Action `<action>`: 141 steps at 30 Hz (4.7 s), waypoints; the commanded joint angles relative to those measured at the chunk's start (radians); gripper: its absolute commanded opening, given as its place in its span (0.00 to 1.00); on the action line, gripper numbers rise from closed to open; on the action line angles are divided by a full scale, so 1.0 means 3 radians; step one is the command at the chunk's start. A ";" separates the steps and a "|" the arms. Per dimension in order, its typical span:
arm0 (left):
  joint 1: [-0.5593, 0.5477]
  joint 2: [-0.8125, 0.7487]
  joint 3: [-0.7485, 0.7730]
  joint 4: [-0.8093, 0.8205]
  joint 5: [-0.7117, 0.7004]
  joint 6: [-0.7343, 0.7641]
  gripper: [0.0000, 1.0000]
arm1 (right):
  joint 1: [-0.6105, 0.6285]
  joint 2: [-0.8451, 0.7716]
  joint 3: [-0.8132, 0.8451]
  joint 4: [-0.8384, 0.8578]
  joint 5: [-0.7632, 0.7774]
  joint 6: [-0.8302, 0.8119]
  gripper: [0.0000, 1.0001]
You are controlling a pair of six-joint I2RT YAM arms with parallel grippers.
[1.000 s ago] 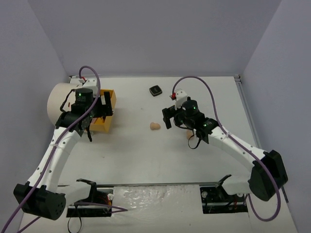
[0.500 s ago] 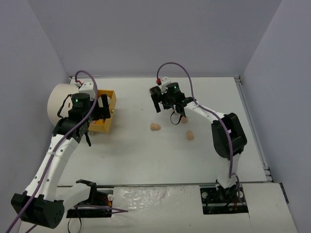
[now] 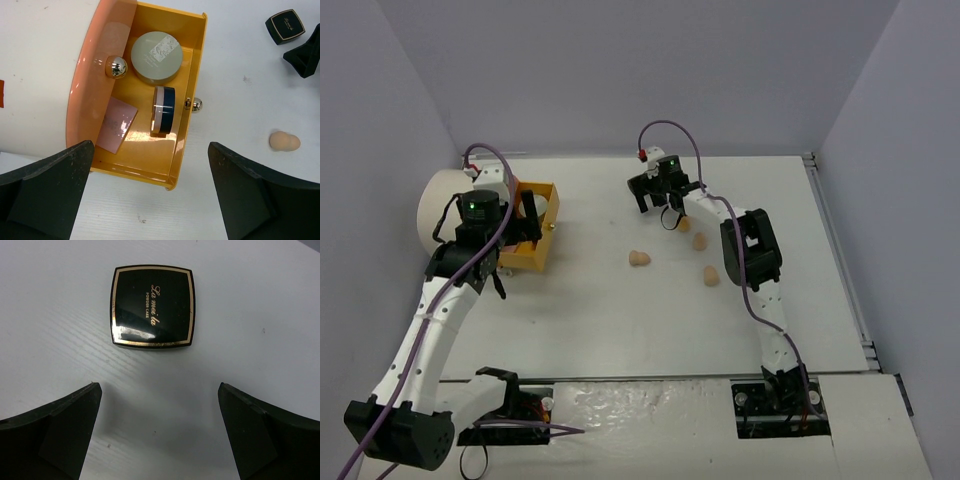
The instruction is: Organize the makeup
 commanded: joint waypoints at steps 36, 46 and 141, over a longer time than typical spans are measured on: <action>0.0112 0.0026 0.0046 0.0238 0.0070 -0.0056 0.97 | 0.0020 0.0503 0.0697 -0.0002 -0.0191 0.0093 0.23; 0.0121 0.0029 0.0088 0.0244 0.0330 -0.0149 0.97 | 0.0359 -0.0863 -0.0706 0.0583 -0.0359 0.0081 0.06; -0.0012 0.1220 0.1398 -0.0388 0.0060 -0.0024 0.00 | 0.1300 -0.4833 -0.3646 0.0807 0.0193 0.0060 1.00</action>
